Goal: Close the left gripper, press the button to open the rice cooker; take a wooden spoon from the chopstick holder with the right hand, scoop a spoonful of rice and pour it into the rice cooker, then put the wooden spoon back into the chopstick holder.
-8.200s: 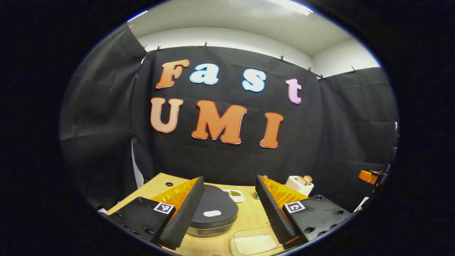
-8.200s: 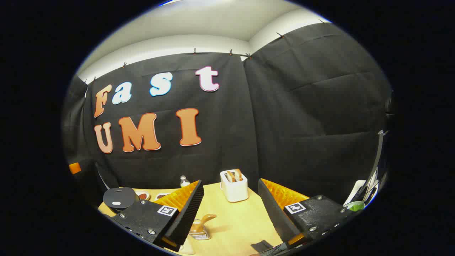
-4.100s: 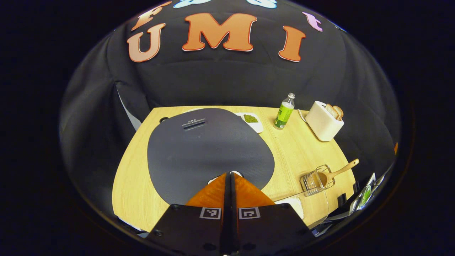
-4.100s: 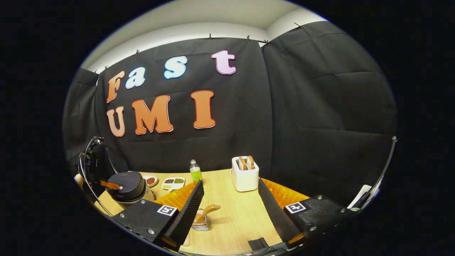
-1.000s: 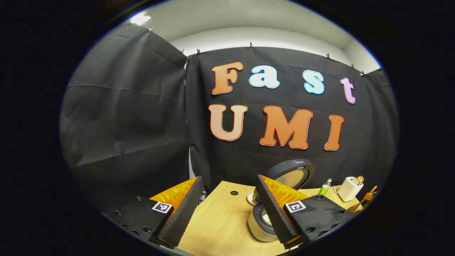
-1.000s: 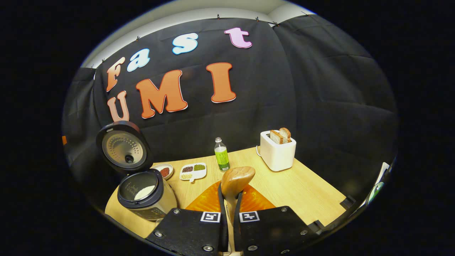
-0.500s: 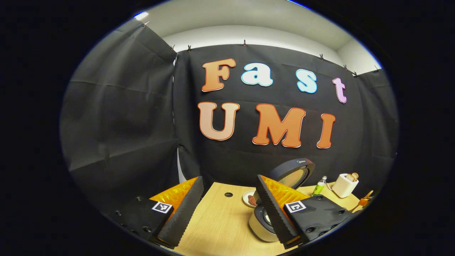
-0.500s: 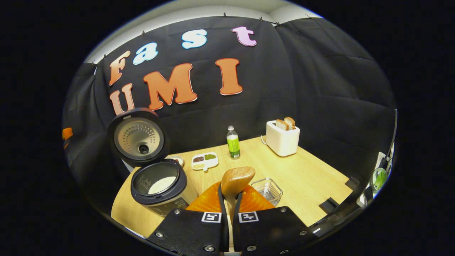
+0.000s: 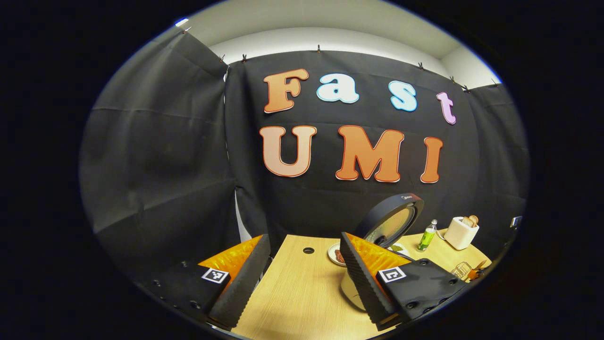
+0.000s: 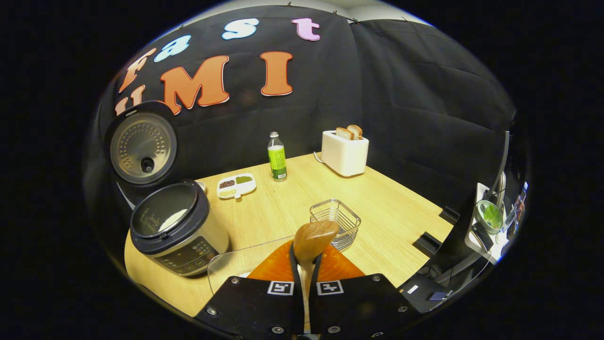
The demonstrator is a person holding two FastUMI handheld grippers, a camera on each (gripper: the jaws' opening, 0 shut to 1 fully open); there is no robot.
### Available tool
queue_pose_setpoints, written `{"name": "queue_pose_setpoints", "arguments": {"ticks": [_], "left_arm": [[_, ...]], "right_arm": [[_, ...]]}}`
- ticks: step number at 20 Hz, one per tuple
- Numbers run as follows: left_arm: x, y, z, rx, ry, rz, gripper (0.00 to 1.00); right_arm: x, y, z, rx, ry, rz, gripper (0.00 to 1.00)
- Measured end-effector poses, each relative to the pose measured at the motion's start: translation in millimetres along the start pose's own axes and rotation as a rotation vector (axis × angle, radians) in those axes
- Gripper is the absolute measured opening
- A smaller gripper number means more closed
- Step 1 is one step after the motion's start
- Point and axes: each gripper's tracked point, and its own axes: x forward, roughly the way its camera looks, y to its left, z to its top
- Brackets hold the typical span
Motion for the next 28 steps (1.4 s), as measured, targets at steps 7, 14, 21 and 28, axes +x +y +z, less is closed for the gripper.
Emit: {"name": "queue_pose_setpoints", "arguments": {"ticks": [7,14,21,28], "left_arm": [[-6.9,24.2,1.5,-0.003,-0.009,0.043,0.97],[-12.0,38.1,-7.8,-0.018,0.004,0.072,0.97],[-13.0,48.3,-17.3,-0.031,0.018,0.084,0.97],[-10.7,52.3,-27.1,-0.042,0.04,0.088,0.98]], "right_arm": [[0.5,-3.5,-14.0,0.129,0.069,-0.074,0.04],[1.4,39.8,-13.4,0.175,0.08,-0.007,0.04],[1.8,92.6,-14.2,0.185,0.081,0.136,0.04],[14.7,89.8,-14.7,0.367,0.096,0.299,0.04]]}}
